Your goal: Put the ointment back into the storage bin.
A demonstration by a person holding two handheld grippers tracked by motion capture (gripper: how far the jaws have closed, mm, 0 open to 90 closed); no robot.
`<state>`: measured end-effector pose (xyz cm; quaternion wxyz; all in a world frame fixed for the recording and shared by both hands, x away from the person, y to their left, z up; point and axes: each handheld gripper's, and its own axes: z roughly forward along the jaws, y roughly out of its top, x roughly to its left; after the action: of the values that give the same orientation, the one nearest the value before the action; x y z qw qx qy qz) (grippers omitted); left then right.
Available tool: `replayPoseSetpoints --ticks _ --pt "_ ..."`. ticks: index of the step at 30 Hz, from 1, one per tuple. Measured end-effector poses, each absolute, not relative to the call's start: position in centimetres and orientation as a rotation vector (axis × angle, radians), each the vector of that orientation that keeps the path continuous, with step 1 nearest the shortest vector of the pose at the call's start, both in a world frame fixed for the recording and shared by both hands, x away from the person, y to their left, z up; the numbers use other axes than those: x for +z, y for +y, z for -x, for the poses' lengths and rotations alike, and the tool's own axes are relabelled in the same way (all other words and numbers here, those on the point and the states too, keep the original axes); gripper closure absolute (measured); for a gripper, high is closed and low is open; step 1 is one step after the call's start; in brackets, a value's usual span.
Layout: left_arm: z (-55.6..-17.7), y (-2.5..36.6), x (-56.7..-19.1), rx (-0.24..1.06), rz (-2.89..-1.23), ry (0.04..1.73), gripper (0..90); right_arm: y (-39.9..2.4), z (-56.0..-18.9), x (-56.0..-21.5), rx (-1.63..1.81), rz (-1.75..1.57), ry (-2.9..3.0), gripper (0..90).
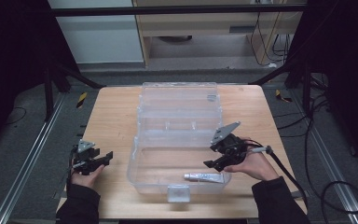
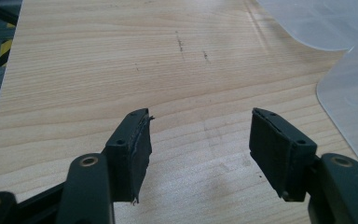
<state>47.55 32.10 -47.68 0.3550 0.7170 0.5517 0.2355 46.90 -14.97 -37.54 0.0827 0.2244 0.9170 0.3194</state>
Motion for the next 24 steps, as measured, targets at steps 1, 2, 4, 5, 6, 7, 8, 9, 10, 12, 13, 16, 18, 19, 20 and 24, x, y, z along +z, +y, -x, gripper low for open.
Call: replayPoseSetpoints --ticks 1,2,4,5,6,7,8,9,10,12,13,16,18,19,20,24 --pt "-47.6 32.1 -47.7 0.609 -1.854 1.426 38.1 -15.5 -46.8 -37.5 0.988 -0.689 2.712 37.9" --pt "-47.6 32.1 -47.7 0.610 -1.855 1.425 38.1 -16.0 -46.6 -37.5 1.021 -0.709 2.690 36.8" --pt "-47.6 32.1 -47.7 0.610 -1.857 1.425 38.1 -17.1 -46.4 -37.4 1.082 -0.741 2.636 35.8" --pt "-47.6 32.1 -47.7 0.610 -1.857 1.425 38.1 -17.6 -46.2 -37.2 1.108 -0.761 2.606 34.6" --pt "-47.6 32.1 -47.7 0.610 -1.857 1.426 38.1 -18.0 -46.1 -37.2 1.137 -0.775 2.577 33.5" --pt "-47.6 32.1 -47.7 0.610 -1.855 1.427 38.1 -18.7 -45.9 -37.0 1.179 -0.795 2.532 31.8" --pt "-47.6 32.1 -47.7 0.610 -1.856 1.427 38.1 -19.2 -45.8 -36.9 1.205 -0.812 2.491 29.9" --pt "-47.6 32.1 -47.7 0.610 -1.856 1.427 38.1 -19.8 -45.7 -36.8 1.229 -0.826 2.447 28.7" --pt "-47.6 32.1 -47.7 0.610 -1.856 1.427 38.0 -20.4 -45.6 -36.8 1.249 -0.846 2.403 27.6" --pt "-47.6 32.1 -47.7 0.611 -1.855 1.428 38.0 -21.5 -45.5 -36.8 1.272 -0.900 2.339 24.3" --pt "-47.6 32.1 -47.7 0.611 -1.857 1.427 38.0 -22.0 -45.5 -36.9 1.276 -0.926 2.308 23.2" --pt "-47.6 32.1 -47.7 0.611 -1.857 1.428 38.0 -23.5 -45.7 -37.5 1.287 -1.013 2.214 21.5" --pt "-47.6 32.1 -47.7 0.612 -1.854 1.430 38.0 -24.4 -45.9 -38.1 1.286 -1.069 2.154 20.5" --pt "-47.6 32.1 -47.7 0.612 -1.853 1.430 38.0 -24.8 -46.1 -38.4 1.277 -1.100 2.135 20.0" --pt "-47.6 32.1 -47.7 0.612 -1.850 1.430 38.1 -25.1 -46.2 -38.6 1.265 -1.125 2.127 19.2" --pt "-47.6 32.2 -47.7 0.612 -1.850 1.428 38.0 -26.2 -46.6 -39.4 1.250 -1.184 2.071 17.8"
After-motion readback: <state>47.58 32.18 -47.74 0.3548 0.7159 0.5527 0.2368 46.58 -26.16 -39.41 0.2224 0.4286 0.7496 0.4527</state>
